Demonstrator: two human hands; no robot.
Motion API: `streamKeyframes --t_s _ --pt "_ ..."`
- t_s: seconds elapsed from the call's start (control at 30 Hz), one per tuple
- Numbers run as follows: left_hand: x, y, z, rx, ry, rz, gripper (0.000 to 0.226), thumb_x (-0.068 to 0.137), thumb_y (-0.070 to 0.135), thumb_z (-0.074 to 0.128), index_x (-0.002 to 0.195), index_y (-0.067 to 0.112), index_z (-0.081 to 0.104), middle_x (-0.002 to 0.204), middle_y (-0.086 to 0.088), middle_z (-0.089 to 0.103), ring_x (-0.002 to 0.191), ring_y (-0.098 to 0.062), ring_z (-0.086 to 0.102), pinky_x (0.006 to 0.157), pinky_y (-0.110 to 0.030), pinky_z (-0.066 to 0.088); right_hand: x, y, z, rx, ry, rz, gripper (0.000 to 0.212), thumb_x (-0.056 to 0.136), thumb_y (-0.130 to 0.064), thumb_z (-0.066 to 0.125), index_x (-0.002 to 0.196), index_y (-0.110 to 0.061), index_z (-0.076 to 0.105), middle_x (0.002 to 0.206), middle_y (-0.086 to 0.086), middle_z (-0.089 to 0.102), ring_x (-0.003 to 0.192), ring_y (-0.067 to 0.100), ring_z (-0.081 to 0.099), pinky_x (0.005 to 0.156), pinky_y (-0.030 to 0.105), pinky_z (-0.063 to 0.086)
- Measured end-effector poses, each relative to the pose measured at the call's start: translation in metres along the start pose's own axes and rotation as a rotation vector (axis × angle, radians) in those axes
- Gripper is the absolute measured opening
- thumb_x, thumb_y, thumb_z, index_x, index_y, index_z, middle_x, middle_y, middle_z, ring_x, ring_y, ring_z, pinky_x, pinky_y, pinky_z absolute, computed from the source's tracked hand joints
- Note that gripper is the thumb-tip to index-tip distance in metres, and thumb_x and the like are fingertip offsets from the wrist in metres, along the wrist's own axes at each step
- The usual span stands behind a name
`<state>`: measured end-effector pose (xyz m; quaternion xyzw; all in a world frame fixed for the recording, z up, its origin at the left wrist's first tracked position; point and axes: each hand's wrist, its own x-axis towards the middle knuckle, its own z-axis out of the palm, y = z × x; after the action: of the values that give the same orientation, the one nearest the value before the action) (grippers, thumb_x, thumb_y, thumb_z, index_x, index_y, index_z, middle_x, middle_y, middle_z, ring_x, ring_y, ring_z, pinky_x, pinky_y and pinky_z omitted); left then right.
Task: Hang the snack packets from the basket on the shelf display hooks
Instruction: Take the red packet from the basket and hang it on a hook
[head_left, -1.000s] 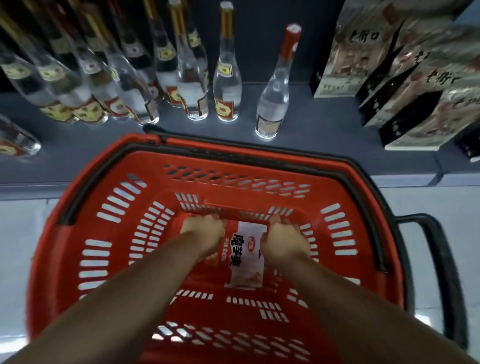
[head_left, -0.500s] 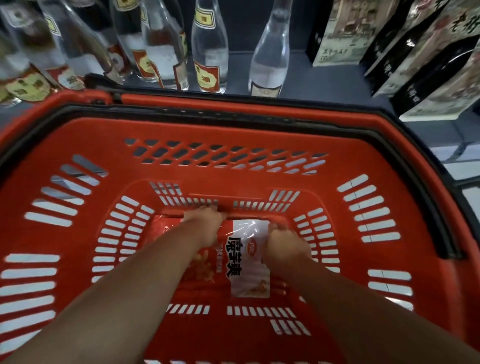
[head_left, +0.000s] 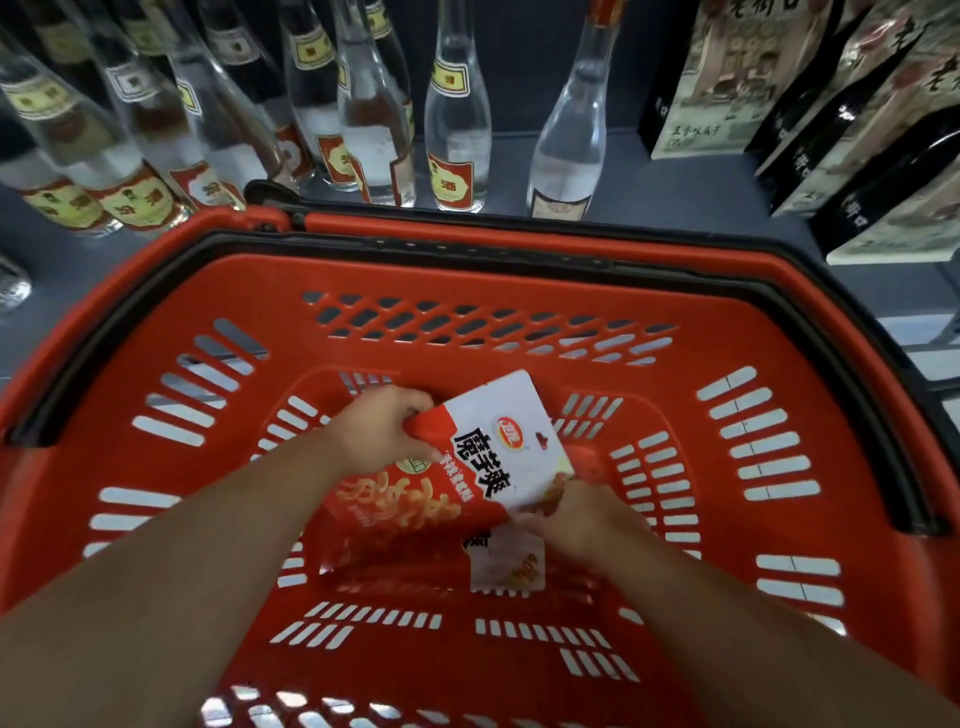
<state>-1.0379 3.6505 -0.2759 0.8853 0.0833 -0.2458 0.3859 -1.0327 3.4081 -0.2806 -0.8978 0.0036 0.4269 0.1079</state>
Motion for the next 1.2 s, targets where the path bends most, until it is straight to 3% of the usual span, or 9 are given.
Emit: streamKeyframes --t_s 0.17,0.3,0.4,0.5,0.73,0.9,0.97,1.1,1.2 --pt "-0.023 0.011 -0.013 -0.46 0.098 0.004 0.018 0.069 0.005 0.081 0.084 0.009 0.07 0.084 -0.002 0.076 0.079 -0.014 0.072 0.075 -0.029 0.057 -0.005 -0.012 -0.014 0.526 -0.038 -0.071 0.044 0.075 -0.046 0.076 0.109 -0.021 0.066 0.103 -0.005 0.067 0.093 0.013 0.061 0.076 0.023 0.044" --pt "-0.039 0.019 -0.011 -0.702 0.181 -0.011 0.036 0.069 0.004 0.079 0.104 0.009 0.071 0.096 -0.007 0.076 0.09 -0.023 0.073 0.08 -0.033 0.058 -0.014 -0.021 -0.041 0.901 -0.055 -0.251 0.018 0.078 -0.018 0.078 0.092 -0.018 0.067 0.089 -0.005 0.073 0.086 0.013 0.07 0.059 0.012 0.048" --pt "-0.047 0.029 -0.017 -0.784 0.196 -0.006 0.035 0.073 -0.003 0.075 0.106 0.008 0.071 0.098 -0.009 0.076 0.09 -0.023 0.073 0.079 -0.029 0.059 -0.017 -0.025 -0.058 0.903 -0.017 -0.273 0.022 0.075 -0.019 0.081 0.092 -0.013 0.068 0.087 0.001 0.075 0.082 0.018 0.072 0.076 0.028 0.056" --pt "-0.059 0.044 -0.026 -0.735 0.221 -0.012 0.028 0.076 0.002 0.075 0.103 0.007 0.072 0.095 -0.007 0.076 0.089 -0.02 0.073 0.077 -0.025 0.059 -0.028 -0.029 -0.075 0.91 0.051 -0.36 0.016 0.078 -0.014 0.078 0.093 -0.013 0.071 0.091 0.004 0.076 0.078 0.015 0.073 0.07 0.024 0.058" --pt "-0.121 0.117 -0.069 -0.79 0.265 0.011 0.016 0.083 0.013 0.07 0.099 0.012 0.073 0.092 -0.004 0.077 0.084 -0.017 0.074 0.068 -0.023 0.057 -0.11 -0.043 -0.151 0.909 0.131 -0.432 0.023 0.076 -0.012 0.079 0.097 -0.017 0.072 0.093 0.004 0.076 0.082 0.017 0.074 0.073 0.027 0.058" --pt "-0.192 0.201 -0.138 -0.796 0.271 0.036 0.009 0.087 0.01 0.066 0.09 0.014 0.073 0.075 0.005 0.076 0.065 -0.005 0.071 0.051 -0.011 0.05 -0.214 -0.062 -0.228 0.89 0.146 -0.439 0.018 0.074 -0.016 0.081 0.09 -0.016 0.073 0.085 0.003 0.076 0.076 0.02 0.074 0.073 0.033 0.059" --pt "-0.224 0.238 -0.173 -0.801 0.263 0.042 0.009 0.087 0.013 0.066 0.091 0.012 0.074 0.082 -0.002 0.077 0.07 -0.012 0.073 0.054 -0.016 0.054 -0.265 -0.073 -0.264 0.895 0.144 -0.465 0.019 0.075 -0.016 0.08 0.093 -0.013 0.074 0.085 0.004 0.076 0.076 0.022 0.074 0.074 0.036 0.06" --pt "-0.29 0.318 -0.249 -0.825 0.261 0.087 0.027 0.081 0.018 0.071 0.104 0.005 0.072 0.101 -0.014 0.075 0.092 -0.033 0.072 0.079 -0.041 0.058 -0.37 -0.096 -0.343 0.895 0.165 -0.529 0.015 0.077 -0.014 0.079 0.092 -0.013 0.074 0.083 0.0 0.076 0.075 0.017 0.074 0.068 0.032 0.059" --pt "-0.338 0.382 -0.308 -0.785 0.296 0.149 0.021 0.083 0.01 0.068 0.103 0.004 0.071 0.092 -0.004 0.077 0.084 -0.021 0.074 0.07 -0.03 0.059 -0.449 -0.113 -0.402 0.913 0.182 -0.577 0.015 0.079 -0.011 0.077 0.093 -0.012 0.073 0.085 0.001 0.076 0.074 0.016 0.073 0.062 0.028 0.058"
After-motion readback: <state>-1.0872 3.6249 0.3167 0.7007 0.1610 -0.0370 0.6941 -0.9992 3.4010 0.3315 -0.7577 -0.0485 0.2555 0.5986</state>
